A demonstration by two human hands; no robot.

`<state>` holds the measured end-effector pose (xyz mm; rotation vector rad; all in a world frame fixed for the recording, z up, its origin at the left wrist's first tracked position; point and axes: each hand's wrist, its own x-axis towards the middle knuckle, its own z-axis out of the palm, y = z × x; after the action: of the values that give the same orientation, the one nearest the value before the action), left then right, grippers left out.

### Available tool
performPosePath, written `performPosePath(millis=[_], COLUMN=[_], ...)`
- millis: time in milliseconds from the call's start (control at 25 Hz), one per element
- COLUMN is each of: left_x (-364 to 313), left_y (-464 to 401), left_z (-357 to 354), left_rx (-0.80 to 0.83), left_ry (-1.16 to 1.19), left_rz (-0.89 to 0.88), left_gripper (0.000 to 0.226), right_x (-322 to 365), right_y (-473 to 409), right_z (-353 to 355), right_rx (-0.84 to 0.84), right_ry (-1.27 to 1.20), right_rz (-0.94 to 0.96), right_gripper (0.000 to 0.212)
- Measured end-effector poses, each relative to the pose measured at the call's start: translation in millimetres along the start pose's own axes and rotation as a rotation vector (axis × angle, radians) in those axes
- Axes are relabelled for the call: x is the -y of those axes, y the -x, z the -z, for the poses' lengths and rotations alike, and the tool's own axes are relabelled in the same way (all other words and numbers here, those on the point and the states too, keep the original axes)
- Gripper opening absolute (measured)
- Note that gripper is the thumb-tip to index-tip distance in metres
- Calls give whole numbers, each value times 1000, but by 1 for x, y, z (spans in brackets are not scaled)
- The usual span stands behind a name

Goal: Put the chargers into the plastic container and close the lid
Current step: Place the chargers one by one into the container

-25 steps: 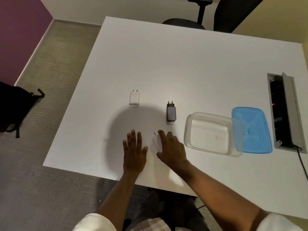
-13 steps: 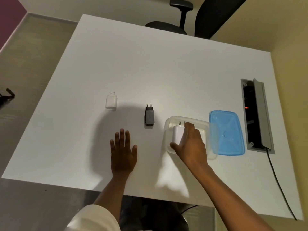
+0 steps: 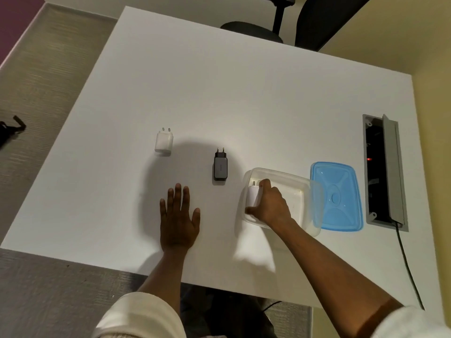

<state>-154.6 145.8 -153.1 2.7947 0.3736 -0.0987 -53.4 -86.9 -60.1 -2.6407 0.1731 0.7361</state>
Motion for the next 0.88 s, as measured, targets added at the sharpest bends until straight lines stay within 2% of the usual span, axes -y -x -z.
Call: performPosePath(millis=[480, 600, 760, 880], left_x=[0, -1, -1, -1], left_y=[-1, 0, 0, -1], left_z=[-2, -1, 0, 2], left_rx=[1, -3, 4, 18], left_ry=[9, 6, 9, -1], left_rz=[14, 12, 17, 20], left_gripper=[71, 70, 70, 70], right_x=[-12, -13, 21, 66], right_y=[5, 16, 24, 12], right_z=[3, 11, 27, 33], right_rx=[-4, -48, -227, -200], right_ry=[-176, -92, -214, -227], right_rz=[0, 95, 260, 349], right_gripper=[88, 86, 72, 66])
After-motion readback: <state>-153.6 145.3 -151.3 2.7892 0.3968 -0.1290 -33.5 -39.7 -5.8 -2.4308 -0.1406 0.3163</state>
